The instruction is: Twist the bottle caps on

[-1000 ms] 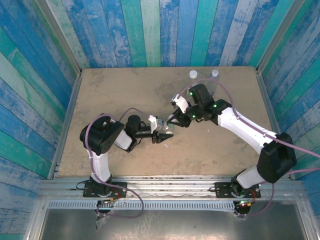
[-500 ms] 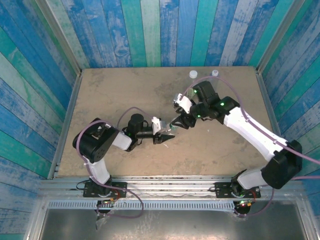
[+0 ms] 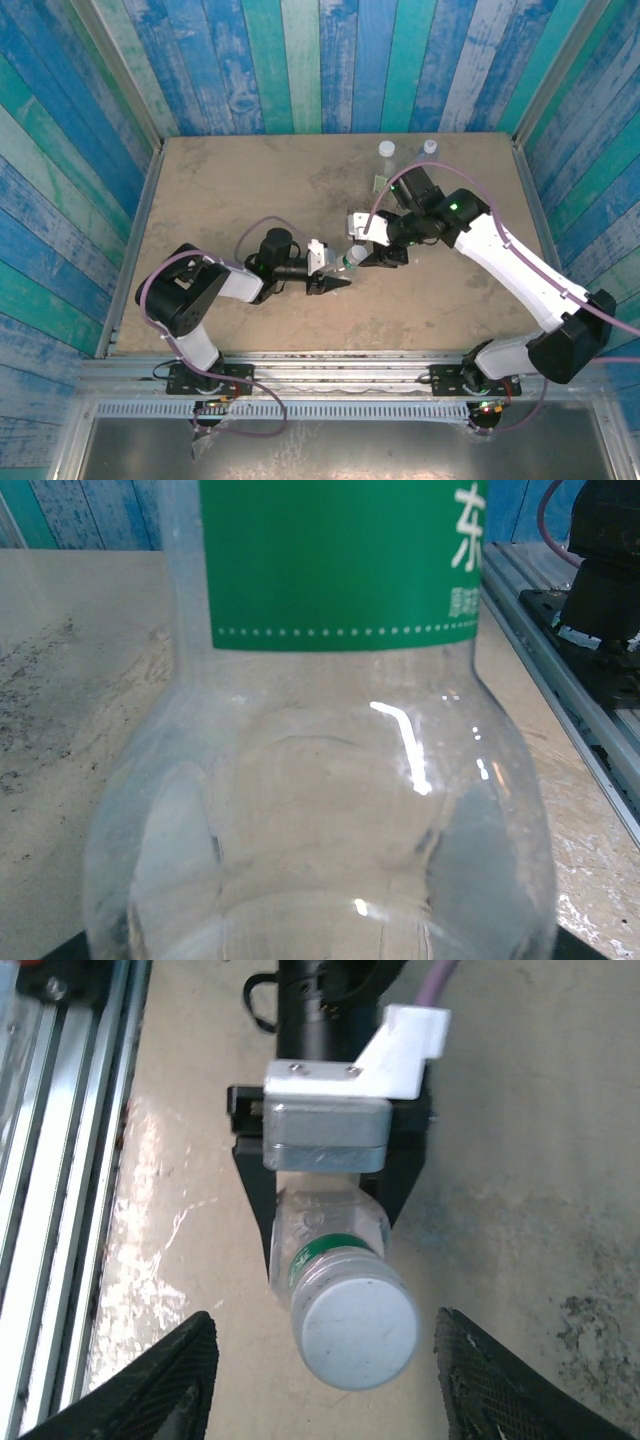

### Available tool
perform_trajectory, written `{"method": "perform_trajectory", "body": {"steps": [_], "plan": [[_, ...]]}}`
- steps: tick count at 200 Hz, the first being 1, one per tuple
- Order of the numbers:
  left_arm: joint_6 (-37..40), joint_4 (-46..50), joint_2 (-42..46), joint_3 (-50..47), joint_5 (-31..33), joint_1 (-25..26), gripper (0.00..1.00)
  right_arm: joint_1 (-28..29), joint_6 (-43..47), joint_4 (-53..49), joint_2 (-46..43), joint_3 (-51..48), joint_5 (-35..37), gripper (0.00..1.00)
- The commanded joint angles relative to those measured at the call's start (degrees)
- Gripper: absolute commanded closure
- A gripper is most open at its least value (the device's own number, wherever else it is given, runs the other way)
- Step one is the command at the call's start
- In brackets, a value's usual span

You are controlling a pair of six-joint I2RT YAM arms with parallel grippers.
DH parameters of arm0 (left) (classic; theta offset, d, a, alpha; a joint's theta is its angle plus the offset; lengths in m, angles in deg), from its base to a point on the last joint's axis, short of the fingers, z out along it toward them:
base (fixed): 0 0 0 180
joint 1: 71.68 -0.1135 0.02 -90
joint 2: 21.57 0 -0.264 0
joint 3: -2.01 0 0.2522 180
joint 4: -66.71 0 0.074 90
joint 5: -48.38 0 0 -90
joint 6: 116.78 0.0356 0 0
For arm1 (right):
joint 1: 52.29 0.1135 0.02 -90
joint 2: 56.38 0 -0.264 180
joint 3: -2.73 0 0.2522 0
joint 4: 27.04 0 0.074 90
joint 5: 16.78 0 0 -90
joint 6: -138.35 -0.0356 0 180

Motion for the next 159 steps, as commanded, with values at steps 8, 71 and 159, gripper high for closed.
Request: {"method": "perform_trajectory", "body": {"steps": [8,71,159], "plan": [[0.8,1.0,3.0,0.8,-1.8,0.4,0.46,0.3,4.0,-4.7,3.1,2.7,0.0,0.44],[0.8,1.6,3.4,1.1,-3.0,0.5,0.47,0.8,3.5,-4.5,6.2,3.8,0.4,0.53],[0.9,2.2,3.8,1.3,-3.5,0.5,0.47,0.8,2.9,-4.5,7.2,4.3,2.1,0.53]]}}
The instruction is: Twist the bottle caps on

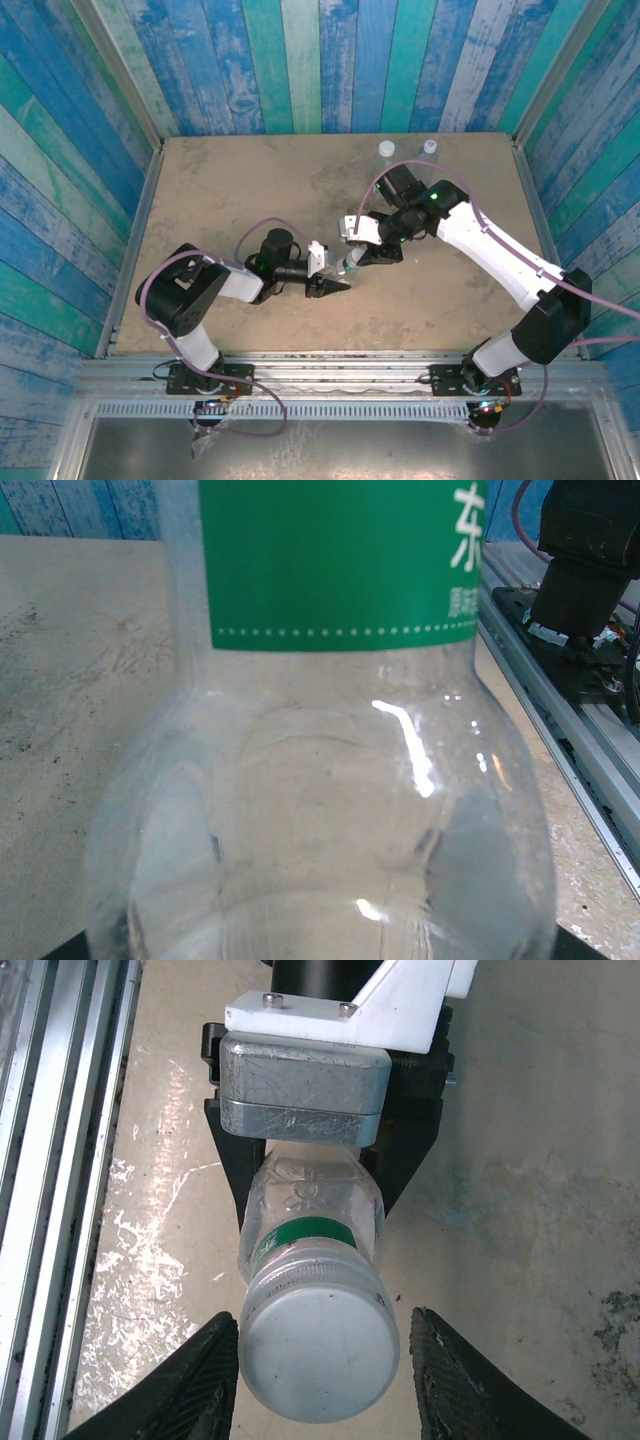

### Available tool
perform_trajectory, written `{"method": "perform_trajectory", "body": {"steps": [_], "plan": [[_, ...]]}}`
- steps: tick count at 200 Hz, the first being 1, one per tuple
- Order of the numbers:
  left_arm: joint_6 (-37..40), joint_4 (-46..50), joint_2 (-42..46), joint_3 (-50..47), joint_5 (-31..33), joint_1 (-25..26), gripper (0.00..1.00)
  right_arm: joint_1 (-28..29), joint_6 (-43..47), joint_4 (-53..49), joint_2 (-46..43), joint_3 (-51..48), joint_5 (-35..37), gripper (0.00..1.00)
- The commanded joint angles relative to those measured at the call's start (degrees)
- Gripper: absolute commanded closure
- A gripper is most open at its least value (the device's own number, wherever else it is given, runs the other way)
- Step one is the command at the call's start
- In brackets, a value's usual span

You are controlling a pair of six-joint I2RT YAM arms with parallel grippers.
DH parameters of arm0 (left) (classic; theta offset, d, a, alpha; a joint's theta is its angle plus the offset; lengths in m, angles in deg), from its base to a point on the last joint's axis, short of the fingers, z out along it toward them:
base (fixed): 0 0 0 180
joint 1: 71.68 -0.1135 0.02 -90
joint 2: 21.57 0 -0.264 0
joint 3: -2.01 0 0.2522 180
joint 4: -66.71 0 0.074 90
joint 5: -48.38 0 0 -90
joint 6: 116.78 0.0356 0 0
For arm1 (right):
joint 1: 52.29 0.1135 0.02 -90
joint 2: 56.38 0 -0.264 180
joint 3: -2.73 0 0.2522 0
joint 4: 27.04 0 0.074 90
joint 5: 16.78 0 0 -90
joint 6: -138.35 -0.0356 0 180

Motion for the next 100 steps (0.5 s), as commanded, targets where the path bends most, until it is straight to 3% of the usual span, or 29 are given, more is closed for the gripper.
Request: {"method": "perform_trajectory", "body": {"steps": [1,100], "plan": [[0.9,0.3,3.8,1.3,-1.3,0.5,0.47,0.4,-0.1,-1.7,0.9,1.5,0.6,0.53],[0.9,-0.2,5.0,1.0,-0.1,0.4,0.47,0.4,-2.6,-3.1,1.9,2.7,-0.3,0.58]]}}
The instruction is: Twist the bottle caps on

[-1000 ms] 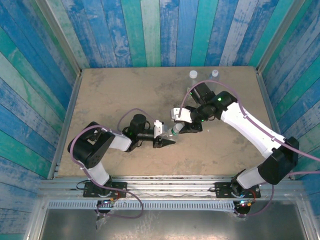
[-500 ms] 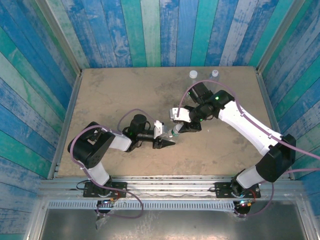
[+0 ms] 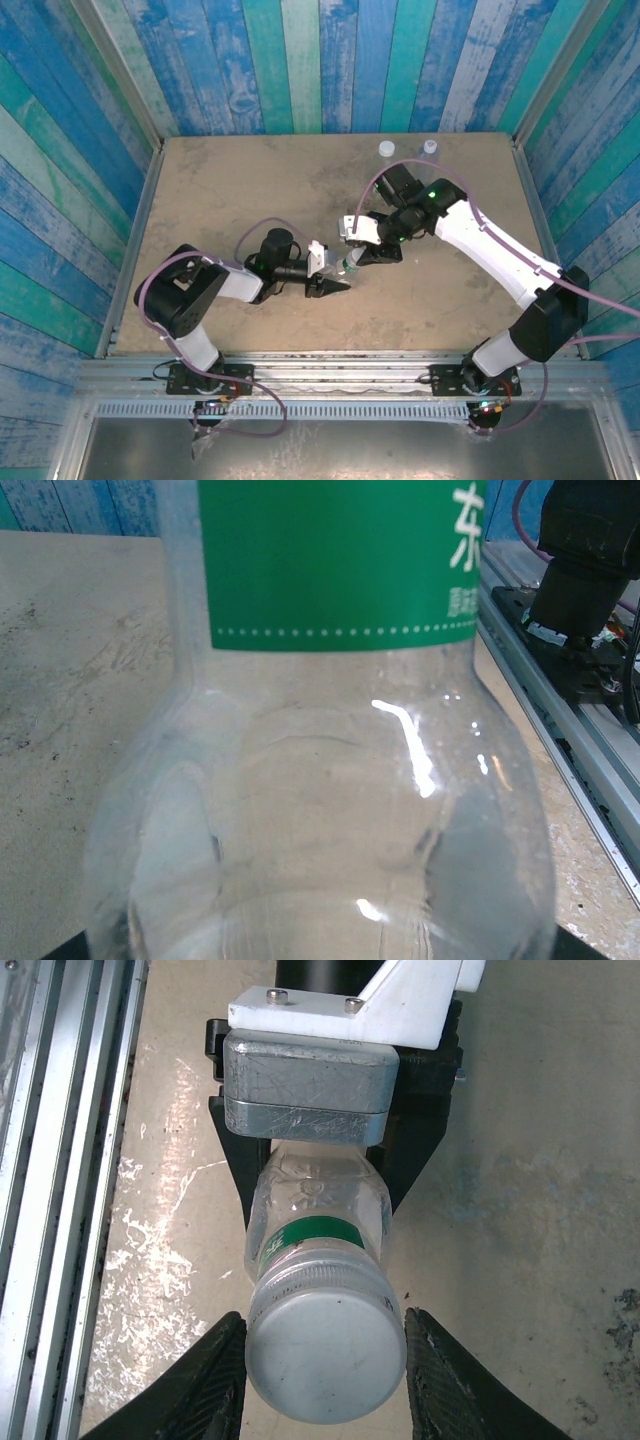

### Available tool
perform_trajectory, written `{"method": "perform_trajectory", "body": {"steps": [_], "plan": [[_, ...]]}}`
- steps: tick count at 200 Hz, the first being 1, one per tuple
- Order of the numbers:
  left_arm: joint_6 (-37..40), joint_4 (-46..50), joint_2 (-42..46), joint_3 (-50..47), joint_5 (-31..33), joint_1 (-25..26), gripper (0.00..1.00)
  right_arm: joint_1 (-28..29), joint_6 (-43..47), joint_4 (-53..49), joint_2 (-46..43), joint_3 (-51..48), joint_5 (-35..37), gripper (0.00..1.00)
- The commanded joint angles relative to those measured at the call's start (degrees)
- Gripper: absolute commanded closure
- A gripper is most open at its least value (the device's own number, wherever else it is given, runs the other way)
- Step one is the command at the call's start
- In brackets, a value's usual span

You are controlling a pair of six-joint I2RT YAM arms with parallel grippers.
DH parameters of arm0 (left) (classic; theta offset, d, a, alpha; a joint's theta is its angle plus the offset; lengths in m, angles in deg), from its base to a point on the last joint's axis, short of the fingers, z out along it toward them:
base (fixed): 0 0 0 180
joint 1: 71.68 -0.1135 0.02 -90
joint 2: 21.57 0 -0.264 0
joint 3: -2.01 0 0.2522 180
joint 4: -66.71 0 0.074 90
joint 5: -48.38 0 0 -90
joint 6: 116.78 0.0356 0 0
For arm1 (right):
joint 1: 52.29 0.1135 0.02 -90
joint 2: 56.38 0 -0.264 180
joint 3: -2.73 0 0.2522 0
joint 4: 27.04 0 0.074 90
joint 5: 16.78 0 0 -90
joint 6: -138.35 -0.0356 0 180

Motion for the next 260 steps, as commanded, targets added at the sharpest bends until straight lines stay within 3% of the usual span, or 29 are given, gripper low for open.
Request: {"method": "perform_trajectory", "body": {"steps": [1,63,121,147,175,188,260], "plan": [[0.8,-1.4,4.3,0.9,-0.1,0.5,0.47,0.3,-2.2,-1.7,1.1,1.6,-0.2,0.58],[0.5,-4.2,2.8,1.4,8.9,0.4,0.47,0.3,-27.1,-0.7,3.5,4.2,4.1,0.62],[4.4,-1.2,-0.1,4.9,11.8,0.5,0.47,-0.1,-59.7,3.9,3.8,0.5,5.6,0.62],[4.9,-0.7,0.1,4.9,11.6,0.4,0.46,0.0,-67.9,6.0,2.2,-2.3,5.9,0.56],[6.6,2.1,0.5,5.2,8.1,0.4,0.45,0.4,-60.1,9.6,-1.0,-4.5,5.2,0.29],[6.4,1.9,0.7,4.8,7.7,0.4,0.46,0.4,-51.0,9.6,-2.9,-4.5,5.5,0.21],[6.2,4.1,3.1,3.2,3.0,0.4,0.46,0.1,-12.2,4.3,-13.6,-7.2,4.9,0.17]]}}
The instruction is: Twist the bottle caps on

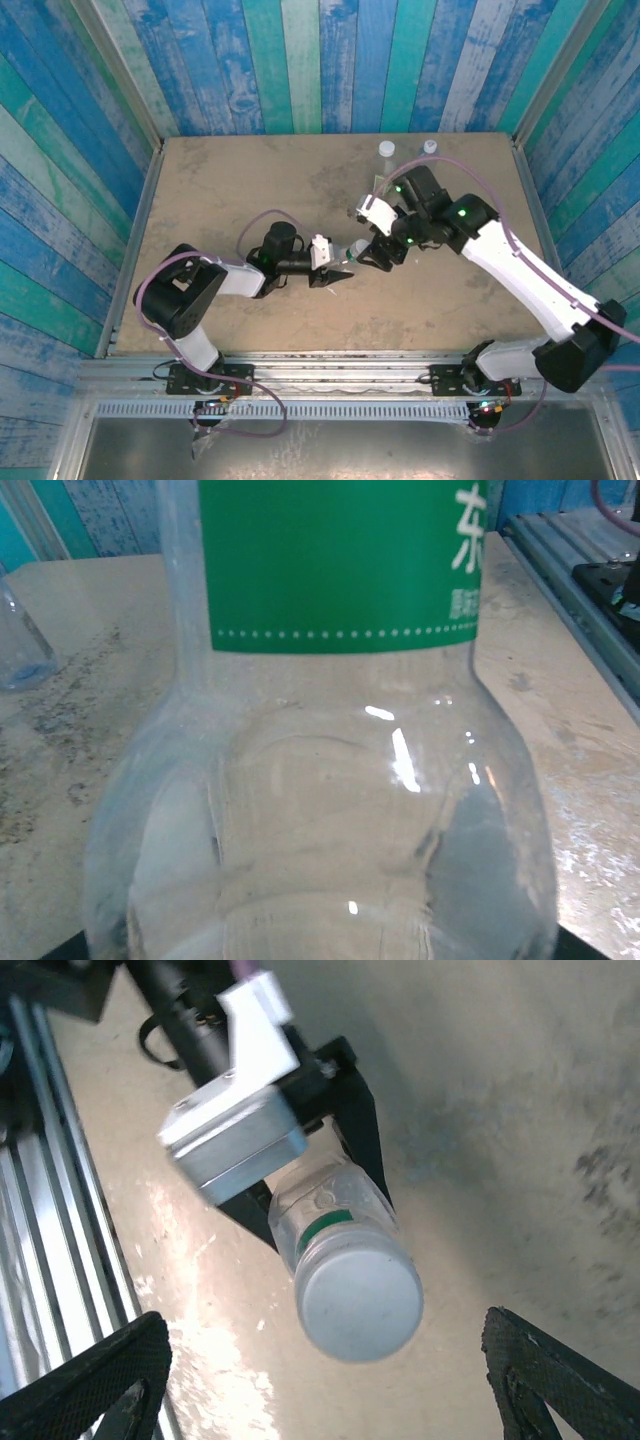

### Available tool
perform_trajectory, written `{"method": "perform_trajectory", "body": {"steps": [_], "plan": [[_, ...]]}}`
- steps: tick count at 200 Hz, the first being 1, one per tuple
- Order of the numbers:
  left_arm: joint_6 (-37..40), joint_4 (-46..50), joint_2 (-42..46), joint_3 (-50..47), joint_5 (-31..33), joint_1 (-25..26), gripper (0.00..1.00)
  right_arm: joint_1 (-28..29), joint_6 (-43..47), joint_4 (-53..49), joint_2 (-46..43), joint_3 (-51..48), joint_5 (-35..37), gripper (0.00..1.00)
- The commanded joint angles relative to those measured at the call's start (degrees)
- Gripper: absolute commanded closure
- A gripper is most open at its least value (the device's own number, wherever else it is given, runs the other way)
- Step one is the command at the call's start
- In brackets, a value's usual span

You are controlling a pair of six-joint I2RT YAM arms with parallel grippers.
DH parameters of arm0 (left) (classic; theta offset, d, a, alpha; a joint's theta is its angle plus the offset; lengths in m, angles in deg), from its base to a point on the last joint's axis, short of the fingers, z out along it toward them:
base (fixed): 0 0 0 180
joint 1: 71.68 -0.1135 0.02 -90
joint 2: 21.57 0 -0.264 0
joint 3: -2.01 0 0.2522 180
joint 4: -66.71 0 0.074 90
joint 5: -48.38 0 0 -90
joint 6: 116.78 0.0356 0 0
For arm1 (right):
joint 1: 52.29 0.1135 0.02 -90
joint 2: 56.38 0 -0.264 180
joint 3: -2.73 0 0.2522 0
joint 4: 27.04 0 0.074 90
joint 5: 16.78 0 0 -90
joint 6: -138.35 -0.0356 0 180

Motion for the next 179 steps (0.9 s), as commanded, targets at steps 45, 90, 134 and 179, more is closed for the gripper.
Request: {"method": "perform_trajectory", "body": {"steps": [45,90,134,179], "plan": [[2.3,3.3,3.9,-0.2,-4.9,0.2,0.45,0.2,25.9,-5.8,1.0,1.7,-1.8,0.31],[1.2,2.7,5.0,-0.3,-6.7,0.2,0.45,0.6,27.5,-7.6,6.1,4.3,-2.8,0.37],[1.7,3.0,5.6,-0.5,-6.6,0.2,0.45,1.0,26.6,-7.9,9.7,5.3,-3.6,0.46],[1.7,3.3,5.4,-0.5,-6.3,0.2,0.45,1.2,26.3,-8.2,9.5,5.7,-3.8,0.36]]}}
